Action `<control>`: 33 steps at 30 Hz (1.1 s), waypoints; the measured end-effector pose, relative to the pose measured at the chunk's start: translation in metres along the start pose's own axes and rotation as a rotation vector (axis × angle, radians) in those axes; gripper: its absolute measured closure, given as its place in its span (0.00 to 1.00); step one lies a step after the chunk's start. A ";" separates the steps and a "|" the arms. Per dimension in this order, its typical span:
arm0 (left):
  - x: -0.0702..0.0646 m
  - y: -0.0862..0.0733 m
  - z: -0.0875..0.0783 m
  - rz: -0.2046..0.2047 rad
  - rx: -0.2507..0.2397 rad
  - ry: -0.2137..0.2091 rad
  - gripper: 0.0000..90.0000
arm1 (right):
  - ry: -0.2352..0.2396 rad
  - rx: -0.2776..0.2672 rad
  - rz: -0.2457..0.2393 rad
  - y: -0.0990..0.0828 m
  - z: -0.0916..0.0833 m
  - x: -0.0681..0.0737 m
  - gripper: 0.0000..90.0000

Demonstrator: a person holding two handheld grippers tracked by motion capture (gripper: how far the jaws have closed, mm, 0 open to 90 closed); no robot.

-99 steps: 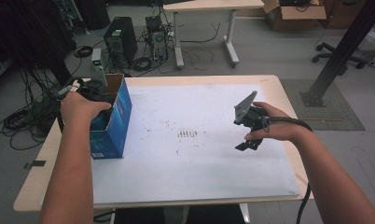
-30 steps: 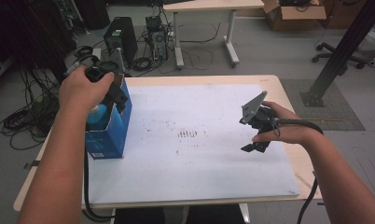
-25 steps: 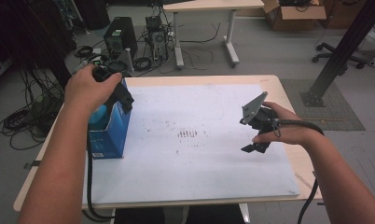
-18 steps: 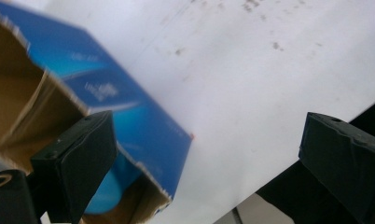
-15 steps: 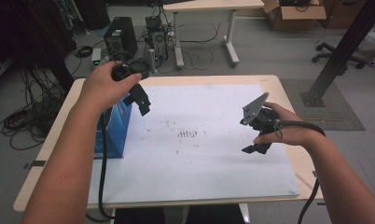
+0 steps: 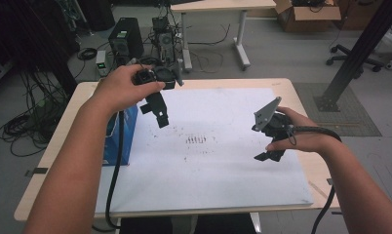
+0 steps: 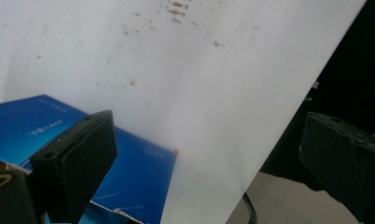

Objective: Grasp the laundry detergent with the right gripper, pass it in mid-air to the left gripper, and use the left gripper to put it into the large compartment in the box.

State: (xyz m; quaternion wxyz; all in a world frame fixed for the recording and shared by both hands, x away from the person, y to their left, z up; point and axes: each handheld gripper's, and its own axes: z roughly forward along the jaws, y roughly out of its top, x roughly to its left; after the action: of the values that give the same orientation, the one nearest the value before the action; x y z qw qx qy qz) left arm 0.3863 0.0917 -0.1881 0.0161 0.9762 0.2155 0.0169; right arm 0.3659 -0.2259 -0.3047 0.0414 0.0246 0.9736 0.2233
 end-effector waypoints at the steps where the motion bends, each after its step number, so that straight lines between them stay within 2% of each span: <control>1: -0.001 0.000 0.001 0.017 0.003 -0.010 0.05 | 0.005 0.007 -0.003 0.000 0.000 0.000 0.04; 7: -0.005 0.001 0.013 0.129 0.052 -0.012 0.05 | 0.024 0.022 -0.013 0.004 -0.001 -0.002 0.04; 10: -0.005 0.004 0.019 0.157 0.082 -0.001 0.05 | 0.037 0.048 -0.018 0.004 0.000 -0.005 0.04; 12: -0.003 0.007 0.023 0.169 0.094 0.003 0.05 | 0.050 0.081 -0.011 0.004 0.001 -0.007 0.04; 15: -0.001 0.010 0.029 0.193 0.100 0.006 0.05 | 0.059 0.101 -0.014 0.006 0.003 -0.012 0.04; 20: 0.003 0.013 0.037 0.193 0.121 0.006 0.06 | 0.080 0.117 -0.021 0.010 0.006 -0.019 0.04; 27: 0.006 0.013 0.041 0.182 0.112 0.002 0.05 | 0.102 0.157 -0.022 0.018 0.006 -0.027 0.04; 33: 0.009 0.012 0.042 0.177 0.110 -0.001 0.06 | 0.101 0.164 -0.022 0.022 0.005 -0.030 0.04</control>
State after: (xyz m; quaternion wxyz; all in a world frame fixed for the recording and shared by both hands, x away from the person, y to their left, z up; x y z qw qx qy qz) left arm 0.4008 0.0833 -0.2298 -0.0388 0.9909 0.1288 0.0059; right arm 0.3971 -0.2063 -0.2972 -0.0074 0.0057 0.9896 0.1433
